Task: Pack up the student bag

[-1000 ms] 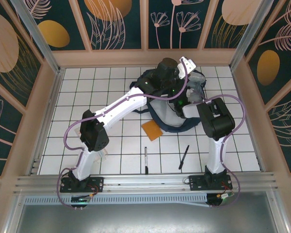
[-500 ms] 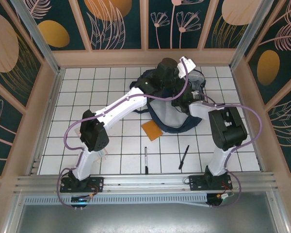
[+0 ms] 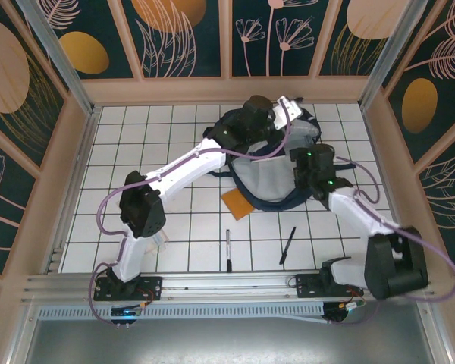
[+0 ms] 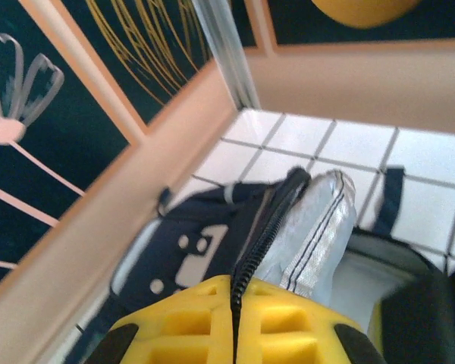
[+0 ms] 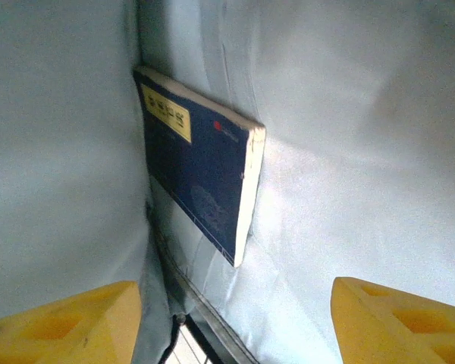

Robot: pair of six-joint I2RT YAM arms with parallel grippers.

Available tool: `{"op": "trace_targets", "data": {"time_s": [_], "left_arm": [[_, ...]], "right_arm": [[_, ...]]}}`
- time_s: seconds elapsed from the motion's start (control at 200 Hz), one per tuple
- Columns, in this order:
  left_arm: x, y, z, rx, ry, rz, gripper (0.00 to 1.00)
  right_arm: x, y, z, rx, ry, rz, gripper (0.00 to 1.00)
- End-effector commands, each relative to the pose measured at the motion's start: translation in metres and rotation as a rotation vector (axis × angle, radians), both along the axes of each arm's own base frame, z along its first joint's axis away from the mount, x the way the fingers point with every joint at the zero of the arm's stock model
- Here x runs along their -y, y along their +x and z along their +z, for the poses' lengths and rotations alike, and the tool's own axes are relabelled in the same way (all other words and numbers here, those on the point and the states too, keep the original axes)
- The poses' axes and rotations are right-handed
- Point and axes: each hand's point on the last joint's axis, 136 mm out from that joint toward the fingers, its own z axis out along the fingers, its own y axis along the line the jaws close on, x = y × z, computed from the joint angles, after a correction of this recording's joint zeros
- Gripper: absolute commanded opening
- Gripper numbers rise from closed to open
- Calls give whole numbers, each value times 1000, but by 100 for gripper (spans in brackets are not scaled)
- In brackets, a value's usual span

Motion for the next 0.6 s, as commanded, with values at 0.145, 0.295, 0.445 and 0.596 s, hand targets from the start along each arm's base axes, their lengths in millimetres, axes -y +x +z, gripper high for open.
{"op": "trace_targets", "data": {"time_s": [0.145, 0.295, 0.445, 0.596], "left_arm": [[-5, -42, 16, -87, -102, -219, 39], [-22, -65, 21, -278, -195, -237, 52], [-86, -48, 12, -433, -266, 34, 99], [-186, -4, -15, -494, -404, 483, 99]], "right_arm": [[44, -42, 7, -7, -376, 296, 57], [55, -50, 24, 30, -425, 338, 54], [30, -47, 40, 70, -501, 494, 54], [-44, -46, 29, 64, -561, 764, 56]]}}
